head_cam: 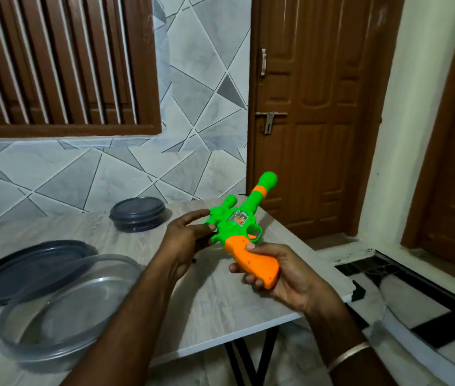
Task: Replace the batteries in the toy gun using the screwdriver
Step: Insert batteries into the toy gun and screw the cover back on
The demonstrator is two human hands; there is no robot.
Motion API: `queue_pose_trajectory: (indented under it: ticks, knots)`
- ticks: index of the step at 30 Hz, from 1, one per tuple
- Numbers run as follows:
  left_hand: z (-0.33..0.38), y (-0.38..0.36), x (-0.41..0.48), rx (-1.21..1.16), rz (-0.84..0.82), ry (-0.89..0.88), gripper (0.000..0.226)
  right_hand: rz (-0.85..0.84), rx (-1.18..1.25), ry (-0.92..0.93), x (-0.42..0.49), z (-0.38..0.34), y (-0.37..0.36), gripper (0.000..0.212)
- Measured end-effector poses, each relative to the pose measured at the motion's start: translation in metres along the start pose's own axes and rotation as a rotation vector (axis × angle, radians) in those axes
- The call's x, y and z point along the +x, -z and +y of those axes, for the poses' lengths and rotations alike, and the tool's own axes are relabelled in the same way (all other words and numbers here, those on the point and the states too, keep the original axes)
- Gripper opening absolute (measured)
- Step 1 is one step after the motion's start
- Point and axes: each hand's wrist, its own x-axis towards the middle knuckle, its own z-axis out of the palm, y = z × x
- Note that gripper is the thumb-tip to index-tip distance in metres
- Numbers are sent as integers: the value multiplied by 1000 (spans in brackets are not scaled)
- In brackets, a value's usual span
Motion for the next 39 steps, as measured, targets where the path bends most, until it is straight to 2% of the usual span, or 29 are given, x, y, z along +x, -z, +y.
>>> queue_pose_trajectory:
  ticks: [4, 7, 10, 13, 15, 18, 20, 23, 25, 27, 29, 31, 35, 39]
  knots:
    - [-6, -14, -7, 12, 9, -18, 32, 35, -84, -28, -8, -18, 23, 52]
    - [-8, -24, -6, -96, -41, 83, 12, 43, -141, -48, -16, -26, 33, 47]
    - [-14, -30, 3, -73, -50, 111, 15, 44, -155, -63, -18, -31, 44, 41]
    - [-23, -39, 11, -70, 12, 106, 6, 91, -144, -57, -15, -37, 55, 43]
    - [-29, -45, 14, -96, 61, 113, 7, 206, -98, -14, -9, -38, 67, 40]
    - [-43, -54, 18, -105, 141, 131, 9, 485, -115, 169, 9, -31, 86, 43]
    - [-58, -61, 20, -81, 174, 152, 9, 664, -209, 266, 20, -22, 96, 40]
    - [-74, -65, 23, -8, 204, 155, 10, 844, -321, 383, 37, -11, 109, 41]
    - [-80, -64, 26, 29, 216, 142, 12, 963, -477, 436, 45, -6, 111, 48]
    - [-85, -65, 31, 86, 232, 131, 13, 1069, -631, 464, 52, -6, 111, 46]
    - [-87, -66, 34, 199, 250, 110, 16, 1135, -724, 496, 56, -6, 110, 42]
    - [-89, -66, 37, 356, 261, 69, 24, 1200, -822, 494, 58, -4, 111, 46]
    - [-103, -59, 50, 634, 274, -27, 43, 1324, -1044, 376, 61, 1, 111, 52]
    - [-91, -65, 40, 796, 249, -100, 38, 1340, -1111, 312, 60, 0, 109, 54]
